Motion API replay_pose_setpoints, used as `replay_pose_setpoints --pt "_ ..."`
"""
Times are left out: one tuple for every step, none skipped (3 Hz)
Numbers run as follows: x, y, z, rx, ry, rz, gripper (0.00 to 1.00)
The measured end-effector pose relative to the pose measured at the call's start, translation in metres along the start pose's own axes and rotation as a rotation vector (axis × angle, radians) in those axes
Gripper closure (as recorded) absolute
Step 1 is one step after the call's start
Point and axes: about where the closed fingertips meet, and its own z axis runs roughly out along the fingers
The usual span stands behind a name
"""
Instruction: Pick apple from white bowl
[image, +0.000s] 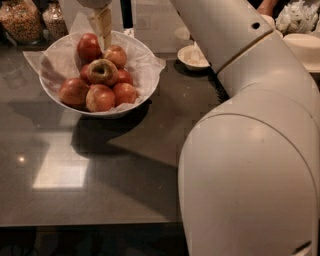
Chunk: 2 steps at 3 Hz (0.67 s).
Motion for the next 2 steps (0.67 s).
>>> replay_pose_setpoints --pt "-0.001 0.005 0.008 -0.007 -0.038 0.012 0.00" --pt "-0.011 0.019 0.024 -0.001 -0.114 0.073 0.00"
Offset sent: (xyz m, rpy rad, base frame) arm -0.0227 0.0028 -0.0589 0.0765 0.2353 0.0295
